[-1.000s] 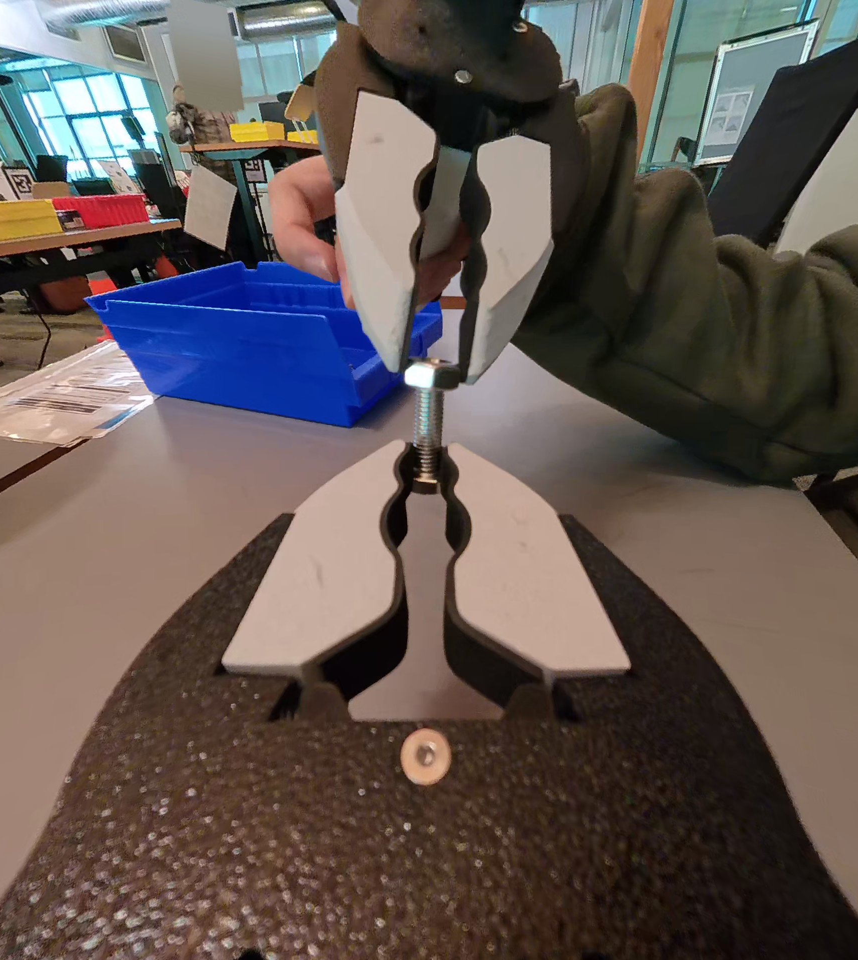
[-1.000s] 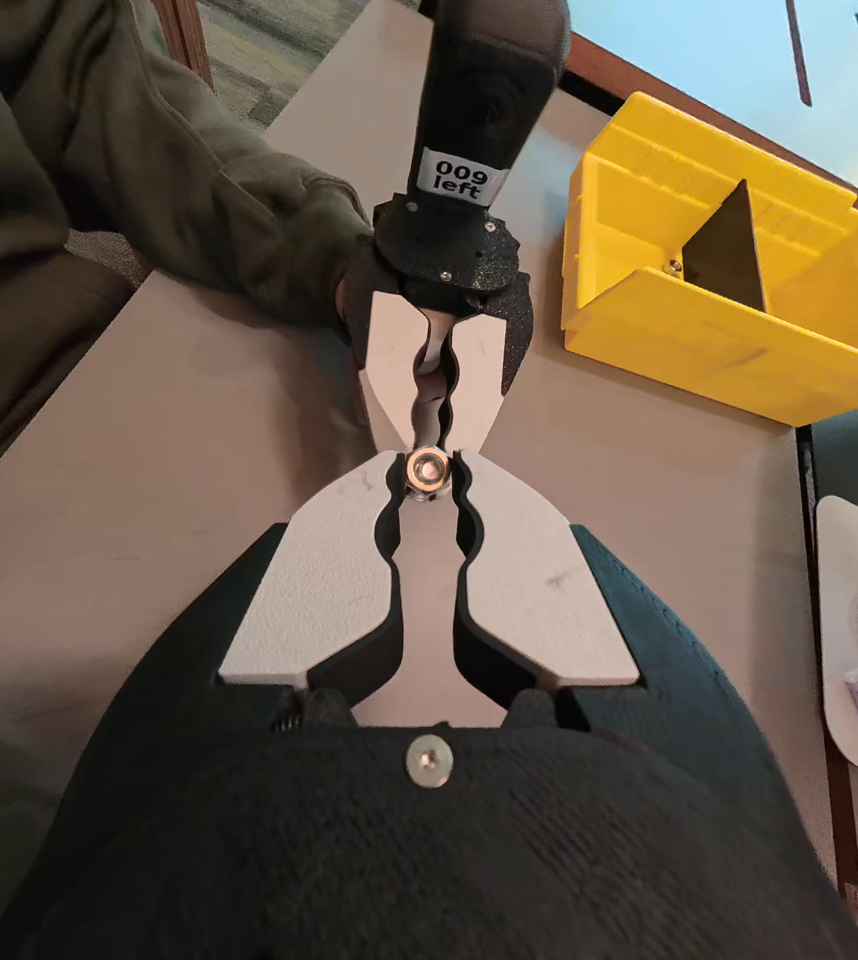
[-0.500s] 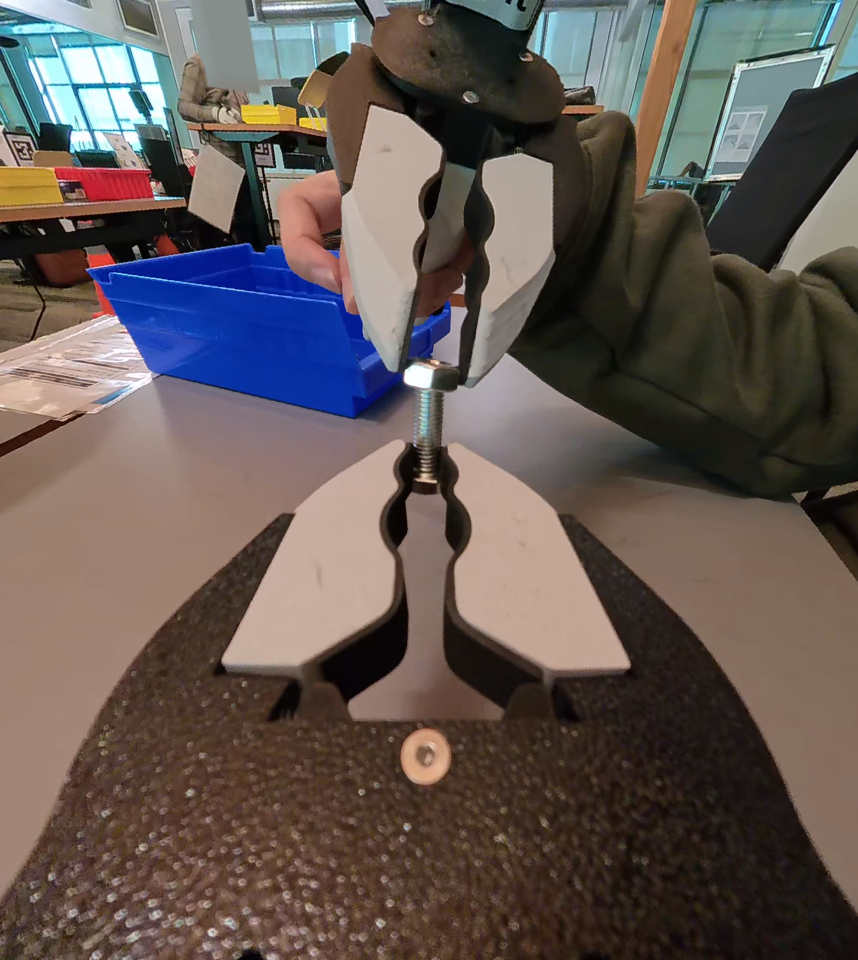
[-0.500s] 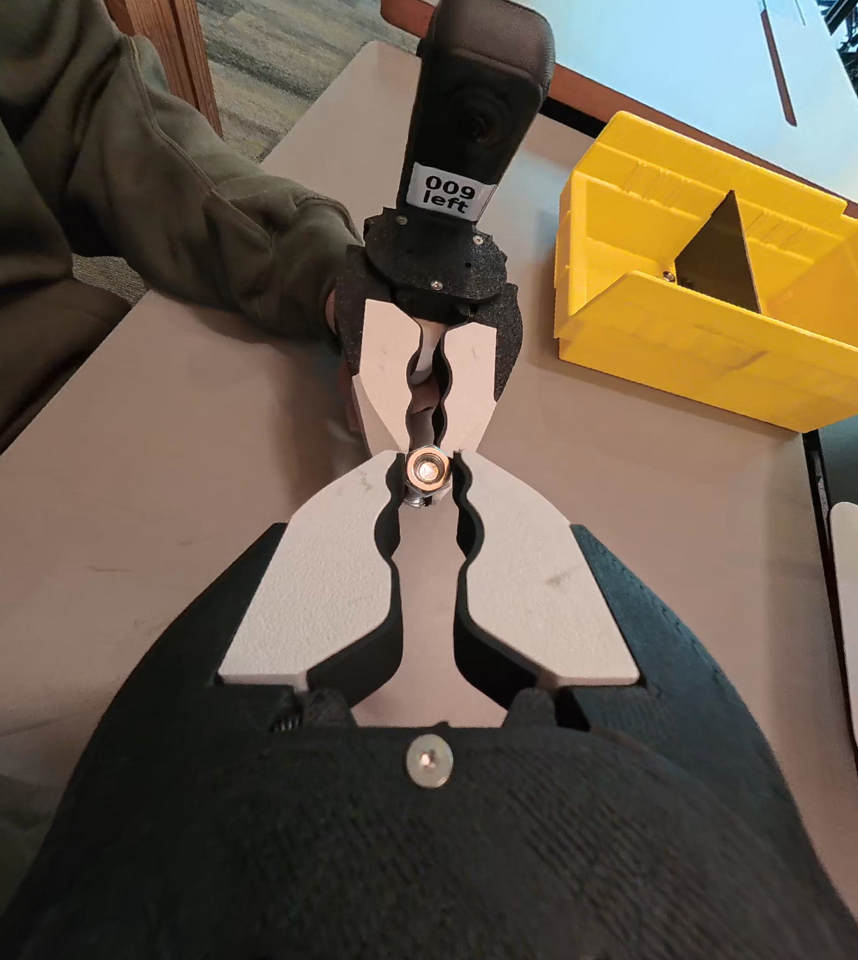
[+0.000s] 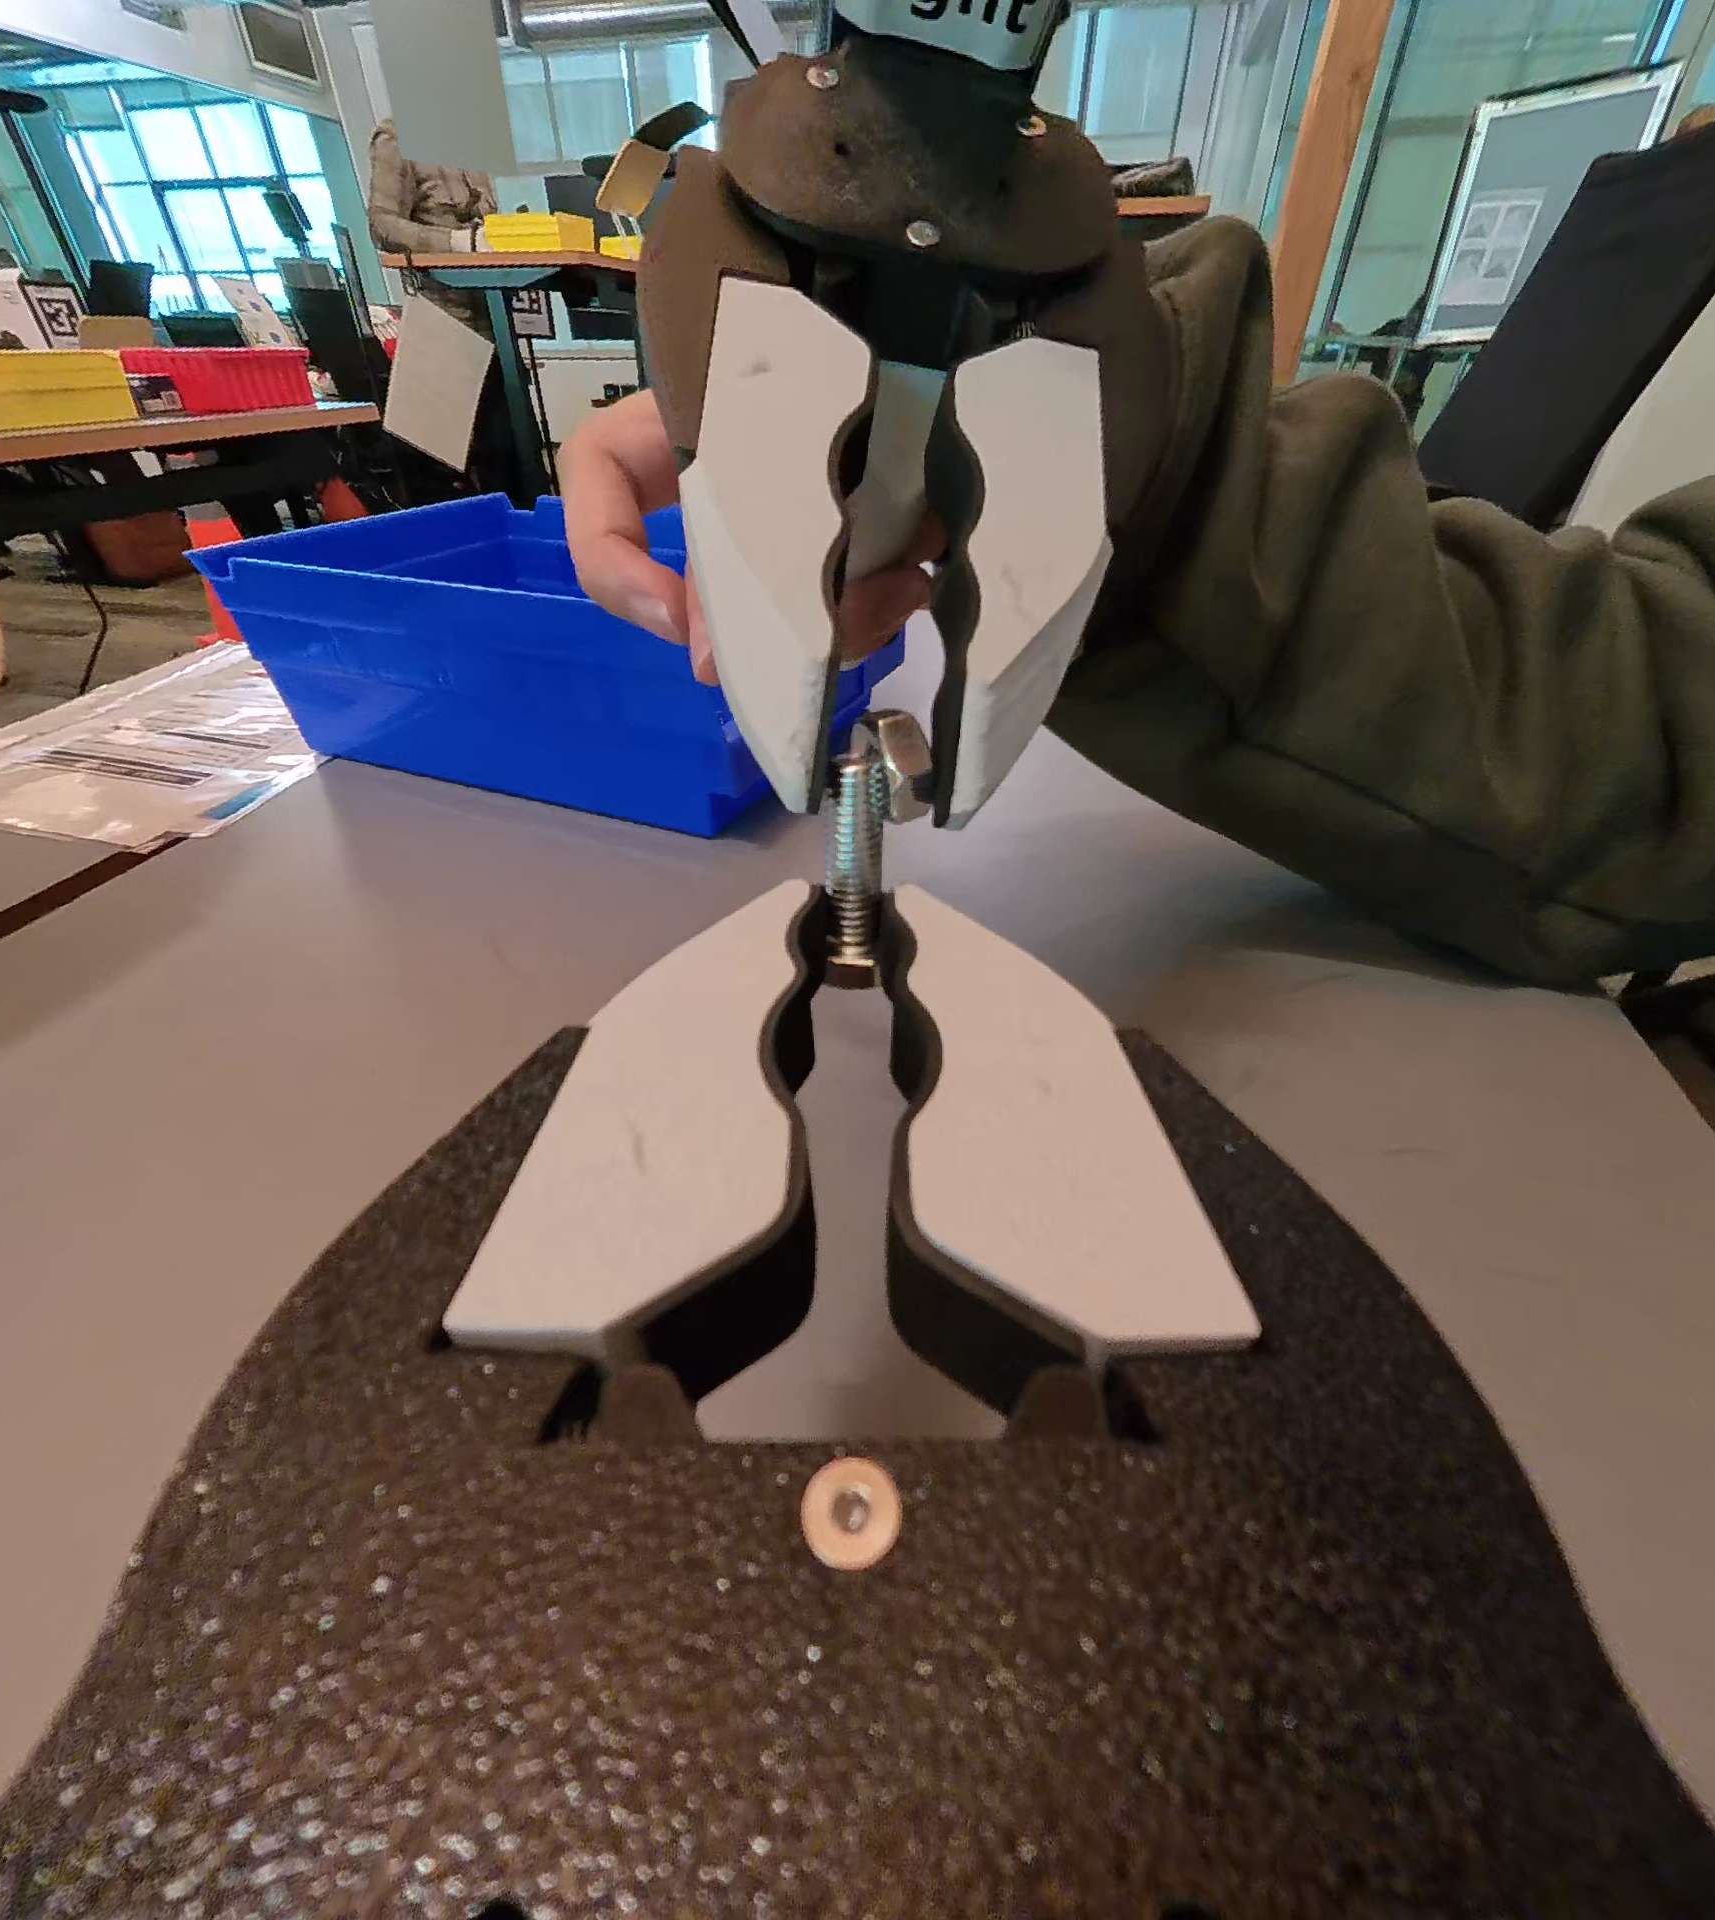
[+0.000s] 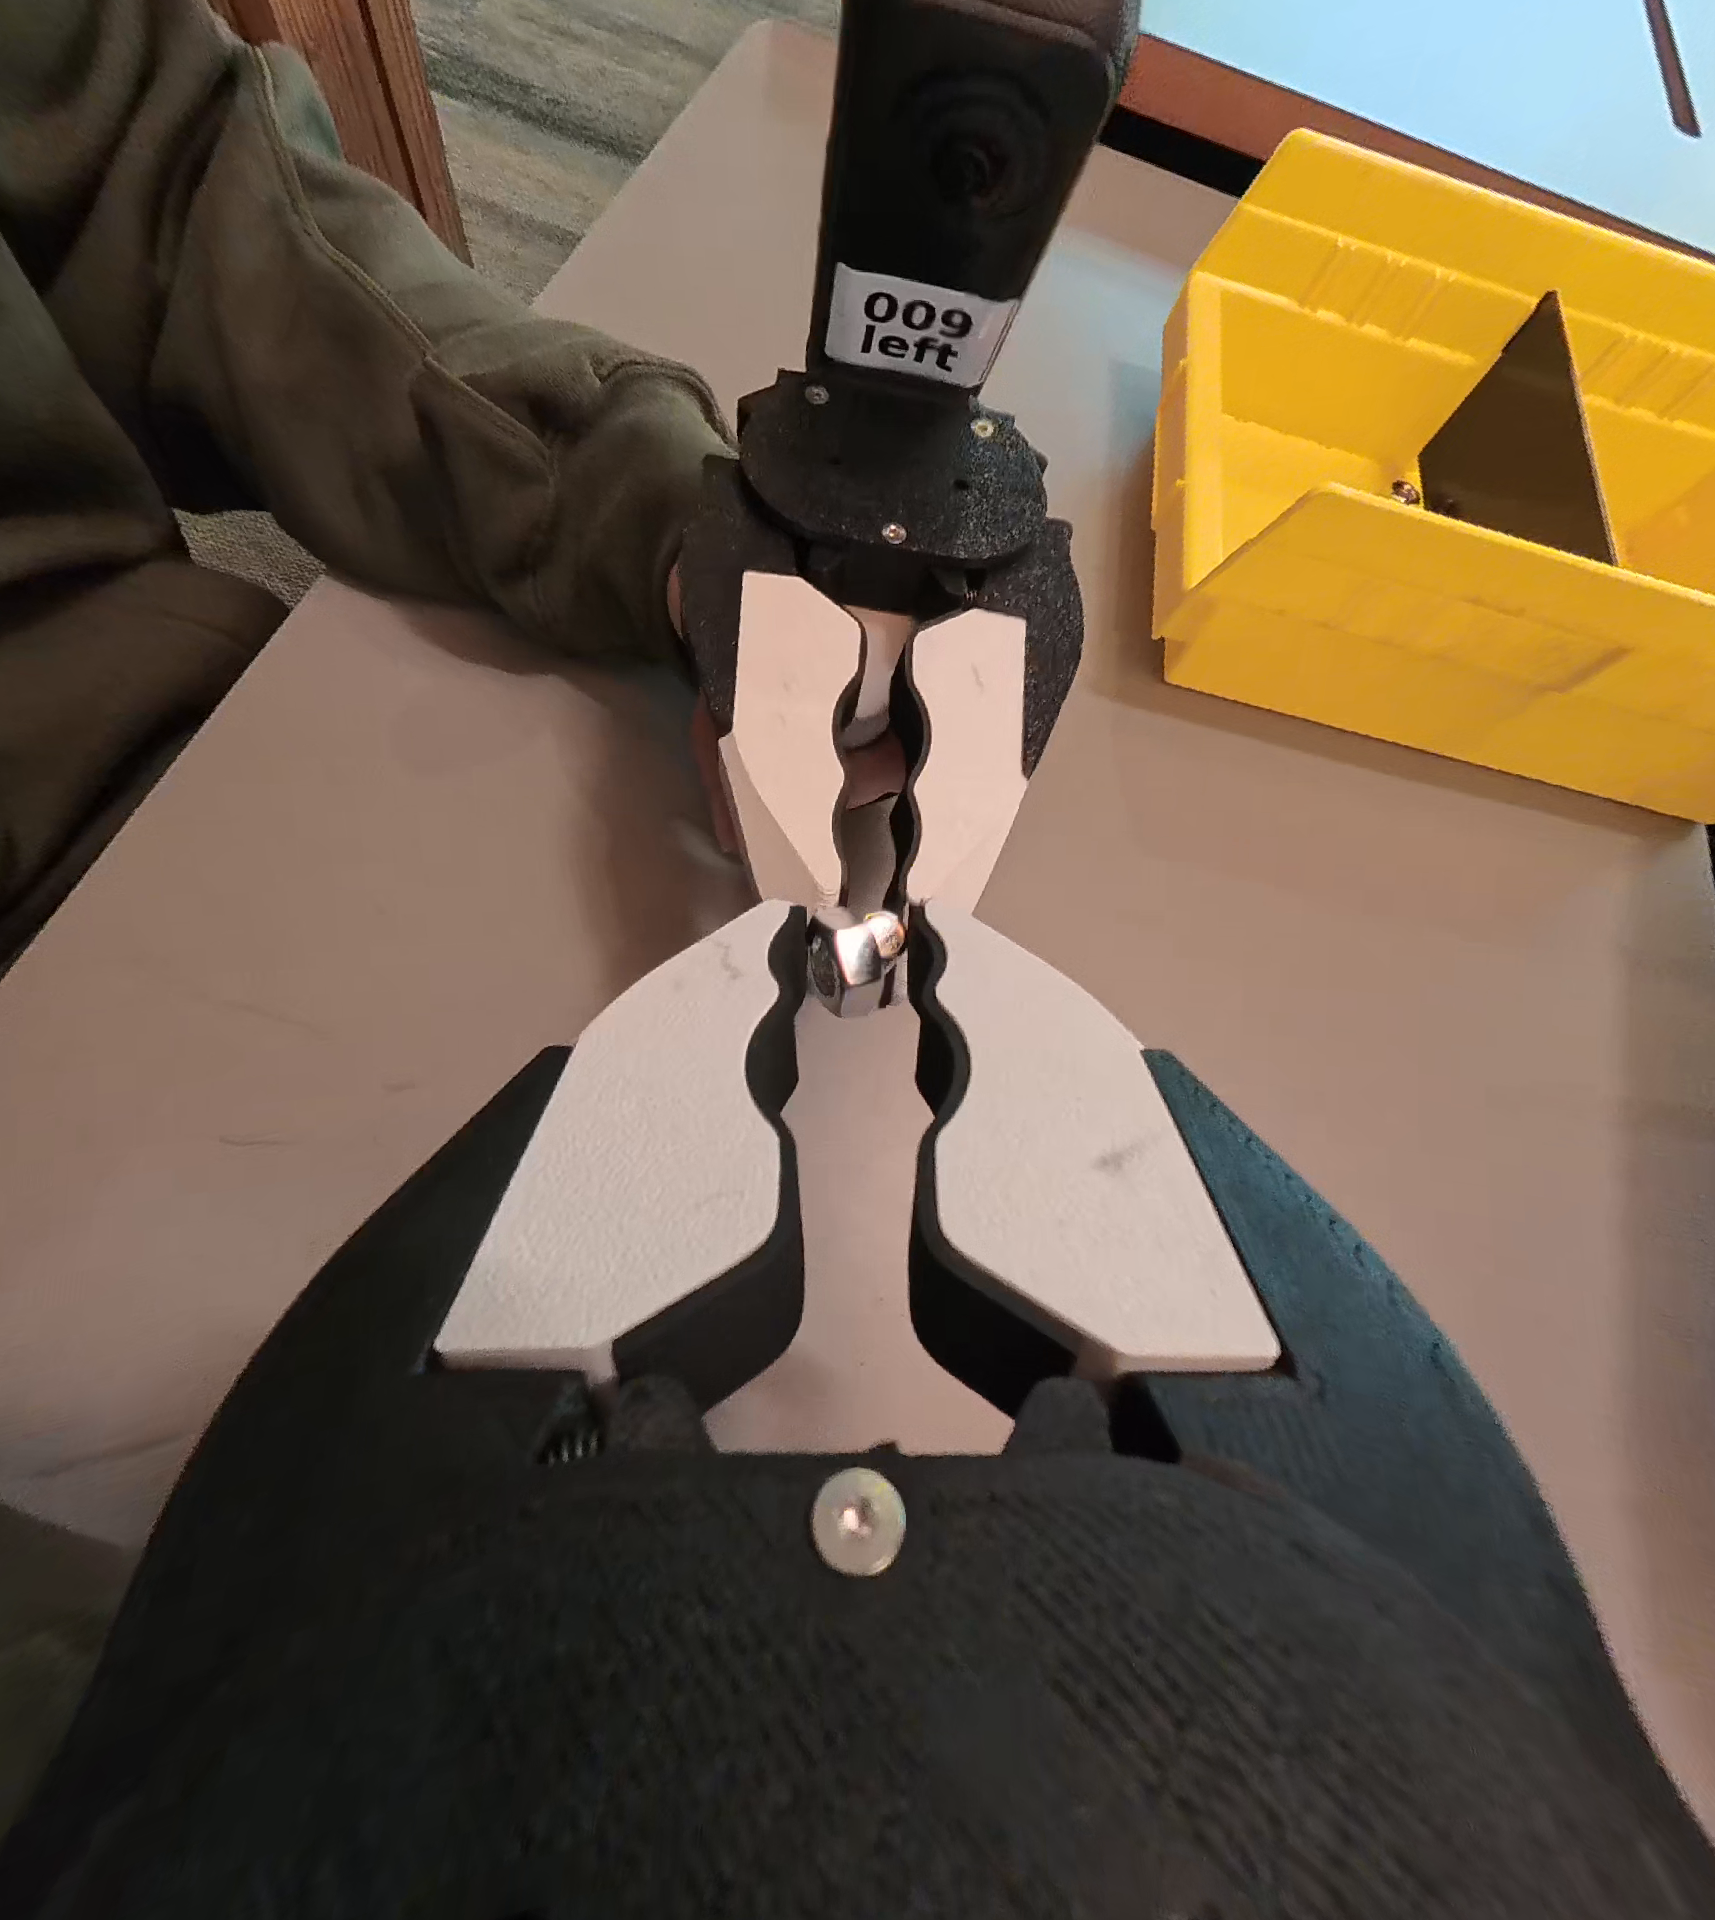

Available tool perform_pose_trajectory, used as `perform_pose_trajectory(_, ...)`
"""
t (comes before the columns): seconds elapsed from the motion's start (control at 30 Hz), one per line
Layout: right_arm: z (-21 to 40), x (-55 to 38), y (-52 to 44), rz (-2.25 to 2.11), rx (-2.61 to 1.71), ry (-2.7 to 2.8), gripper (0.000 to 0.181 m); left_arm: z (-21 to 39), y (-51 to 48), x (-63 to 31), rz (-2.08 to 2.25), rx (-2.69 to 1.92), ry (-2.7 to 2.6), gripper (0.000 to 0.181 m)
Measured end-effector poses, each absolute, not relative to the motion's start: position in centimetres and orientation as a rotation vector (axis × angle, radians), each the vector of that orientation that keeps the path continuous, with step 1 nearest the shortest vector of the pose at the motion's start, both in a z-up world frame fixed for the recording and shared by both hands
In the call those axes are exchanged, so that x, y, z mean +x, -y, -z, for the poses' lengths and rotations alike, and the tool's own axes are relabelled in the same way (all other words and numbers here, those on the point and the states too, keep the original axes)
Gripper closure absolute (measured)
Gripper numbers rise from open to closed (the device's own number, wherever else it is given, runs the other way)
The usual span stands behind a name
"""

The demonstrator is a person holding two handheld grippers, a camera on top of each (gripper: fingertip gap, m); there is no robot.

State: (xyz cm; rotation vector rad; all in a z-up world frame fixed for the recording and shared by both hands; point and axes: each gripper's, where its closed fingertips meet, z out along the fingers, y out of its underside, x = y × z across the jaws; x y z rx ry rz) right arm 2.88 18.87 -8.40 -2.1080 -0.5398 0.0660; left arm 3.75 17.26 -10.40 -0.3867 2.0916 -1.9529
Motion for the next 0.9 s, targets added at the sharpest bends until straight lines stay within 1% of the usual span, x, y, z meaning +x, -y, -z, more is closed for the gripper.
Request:
perform_pose_trajectory(0.13,8.5,2.5,-18.6,-0.139,-2.101,0.521,0.164,10.7,-17.1,3.5,1.88,-0.307,-2.109,0.172)
perform_pose_trajectory(0.43,9.6,1.4,-18.0,-0.467,-2.121,0.382,0.168,12.0,-16.4,3.2,1.602,-0.104,-2.115,0.172)
perform_pose_trajectory(0.63,9.0,1.5,-18.0,-0.605,-2.039,0.302,0.169,11.8,-16.1,2.6,1.702,-0.105,-2.139,0.173)
perform_pose_trajectory(0.8,9.0,2.9,-18.3,-0.602,-2.014,0.203,0.179,11.6,-16.0,2.5,1.78,-0.156,-2.153,0.173)
perform_pose_trajectory(0.9,9.4,3.2,-18.4,-0.588,-2.025,0.191,0.181,12.1,-16.2,2.9,1.741,-0.182,-2.17,0.173)
